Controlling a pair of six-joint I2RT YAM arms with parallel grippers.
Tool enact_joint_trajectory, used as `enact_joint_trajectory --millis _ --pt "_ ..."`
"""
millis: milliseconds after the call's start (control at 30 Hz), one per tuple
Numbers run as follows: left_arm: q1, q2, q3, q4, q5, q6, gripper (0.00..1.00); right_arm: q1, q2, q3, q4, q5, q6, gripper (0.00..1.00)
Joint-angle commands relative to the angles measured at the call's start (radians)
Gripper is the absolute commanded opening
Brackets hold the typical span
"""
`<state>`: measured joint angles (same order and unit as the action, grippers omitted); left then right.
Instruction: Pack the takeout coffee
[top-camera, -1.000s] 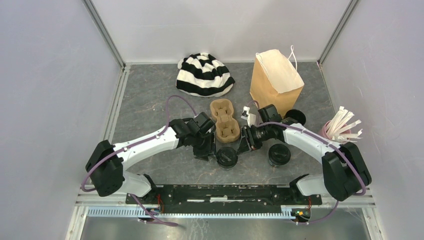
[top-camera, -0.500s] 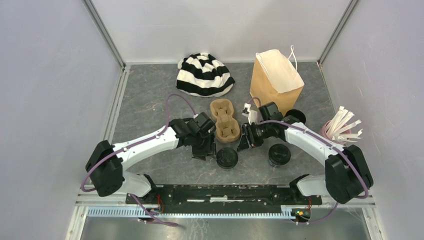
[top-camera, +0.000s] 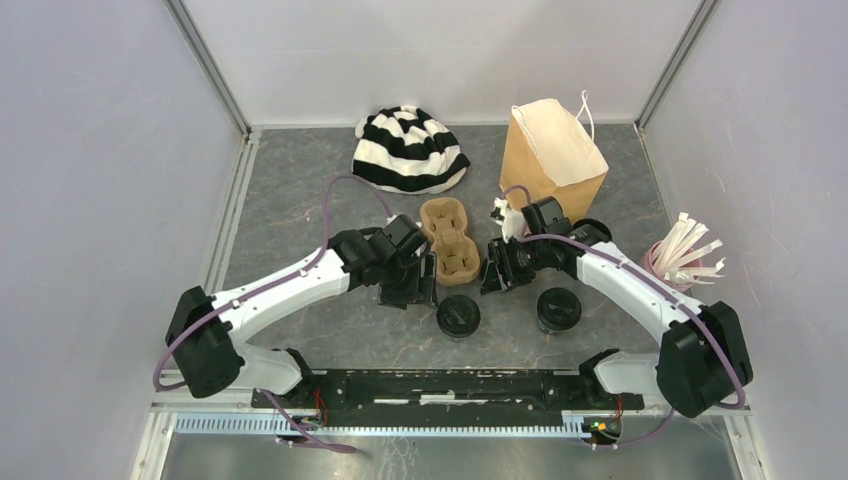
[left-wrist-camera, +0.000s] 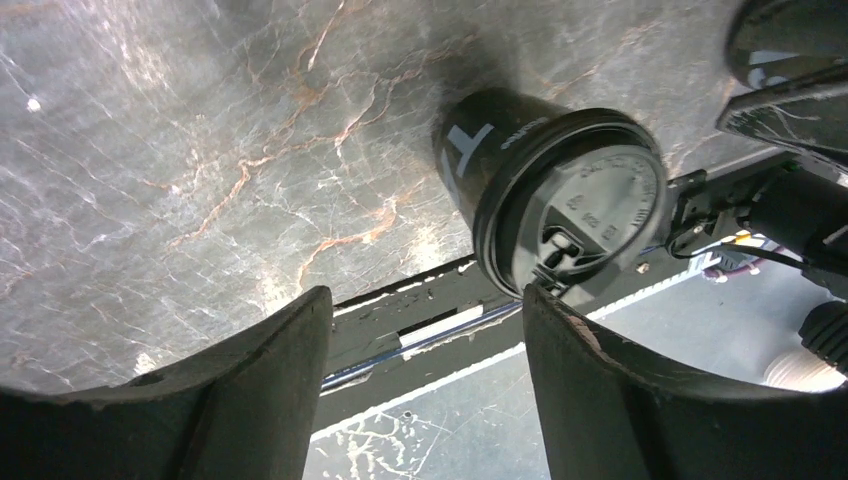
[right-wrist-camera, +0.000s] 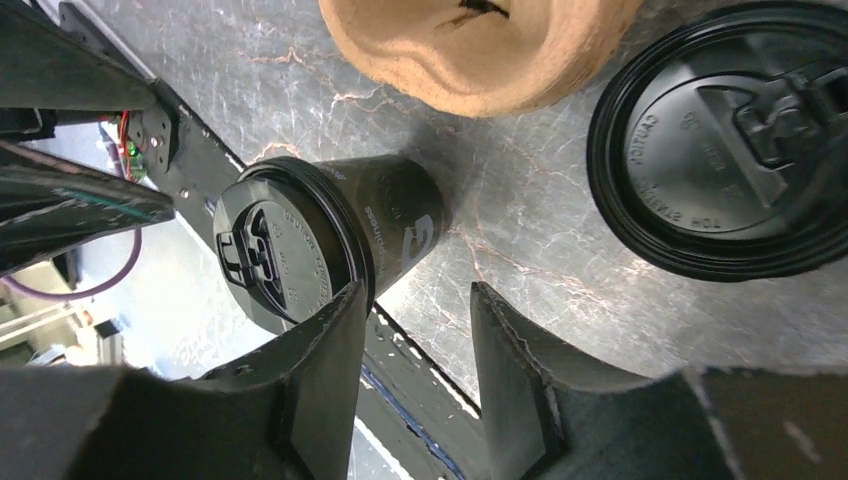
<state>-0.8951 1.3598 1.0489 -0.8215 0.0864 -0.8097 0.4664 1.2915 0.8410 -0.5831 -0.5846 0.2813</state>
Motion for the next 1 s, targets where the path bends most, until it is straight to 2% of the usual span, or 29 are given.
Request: enact_joint_trajectory --millis 0,167,300,533,667,767,900,967 --pt "0.010 -0.062 0.108 -0.054 -0.030 0.093 0.78 -0.001 -0.043 0.102 -0.084 0.118 -0.059 0.51" --pt "0.012 -0.102 0.271 -0.162 -0.008 0.135 0.86 0.001 -0.055 0.224 -0.221 0.199 -0.083 0.57" --pt "0.012 -0.162 0.342 -0.190 -0.009 0.164 0.90 0.006 -0.088 0.261 -0.198 0.242 -0.047 0.60" --pt "0.012 -0.264 0.336 -0.173 0.010 0.096 0.92 0.106 -0.004 0.373 -0.193 0.435 0.026 0.59" --pt "0.011 -0.370 0.263 -0.128 0.006 0.018 0.94 0.164 0.068 0.405 -0.193 0.562 0.067 0.58" --pt "0.012 -0.404 0.243 -0.155 -0.016 0.007 0.94 0.199 0.096 0.414 -0.179 0.650 0.090 0.58" --pt "0.011 -0.397 0.240 -0.174 -0.045 0.010 0.94 0.221 0.094 0.476 -0.156 0.694 0.038 0.61" --pt "0.012 -0.379 0.245 -0.162 -0.058 0.015 0.95 0.218 0.107 0.592 -0.203 0.738 -0.017 0.63"
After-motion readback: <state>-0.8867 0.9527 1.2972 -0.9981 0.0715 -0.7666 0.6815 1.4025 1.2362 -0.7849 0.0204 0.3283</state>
